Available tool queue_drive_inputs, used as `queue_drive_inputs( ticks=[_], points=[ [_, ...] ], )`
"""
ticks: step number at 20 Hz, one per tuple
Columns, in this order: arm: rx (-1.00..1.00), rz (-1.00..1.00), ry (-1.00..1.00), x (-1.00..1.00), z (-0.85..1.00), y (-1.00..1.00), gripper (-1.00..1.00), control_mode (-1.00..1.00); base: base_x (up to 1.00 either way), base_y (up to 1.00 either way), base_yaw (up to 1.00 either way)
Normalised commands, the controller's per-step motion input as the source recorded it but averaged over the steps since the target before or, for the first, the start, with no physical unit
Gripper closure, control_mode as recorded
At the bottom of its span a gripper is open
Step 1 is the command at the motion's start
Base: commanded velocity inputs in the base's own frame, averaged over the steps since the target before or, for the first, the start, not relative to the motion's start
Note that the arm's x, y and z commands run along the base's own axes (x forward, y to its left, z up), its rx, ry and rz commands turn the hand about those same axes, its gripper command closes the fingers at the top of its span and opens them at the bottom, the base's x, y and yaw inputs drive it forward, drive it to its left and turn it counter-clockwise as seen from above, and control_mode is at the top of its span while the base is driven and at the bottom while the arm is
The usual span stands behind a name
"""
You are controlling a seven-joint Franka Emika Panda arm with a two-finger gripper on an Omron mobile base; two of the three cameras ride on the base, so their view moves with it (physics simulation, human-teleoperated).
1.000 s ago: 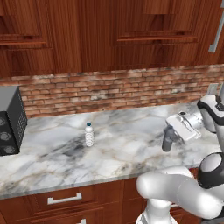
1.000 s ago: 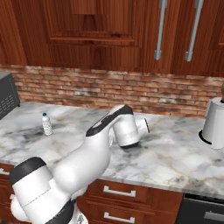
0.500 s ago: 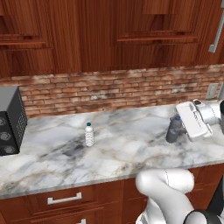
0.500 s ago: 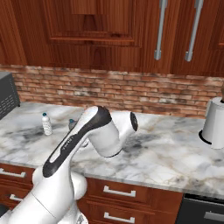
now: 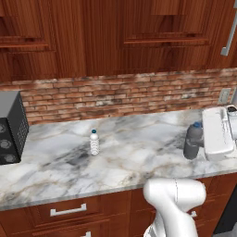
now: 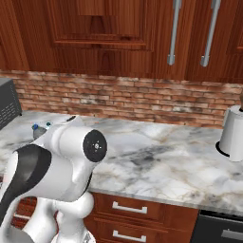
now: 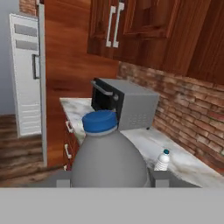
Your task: Take the bottled waters from the counter and place them in the freezer to freeze. Close the freezer door after placing the bottles.
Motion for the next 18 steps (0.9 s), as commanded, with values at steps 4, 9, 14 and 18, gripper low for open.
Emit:
queue_drive_inputs(
  ticks=[4, 9, 14, 18],
  points=[
    [0.16, -0.29, -0.07, -0.98, 0.35, 0.06, 1.00, -1.00, 0.00, 0.00, 0.00],
    [0.22, -0.22, 0.06, -0.22, 0.00, 0.01, 1.00, -1.00, 0.00, 0.00, 0.00],
    [0.06, -0.11, 0.03, -0.18, -0.08, -0.11, 1.00, -1.00, 0.00, 0.00, 0.00],
    [0.26, -0.02, -0.15, -0.50, -0.10, -0.29, 1.00, -1.00, 0.00, 0.00, 0.00]
  ],
)
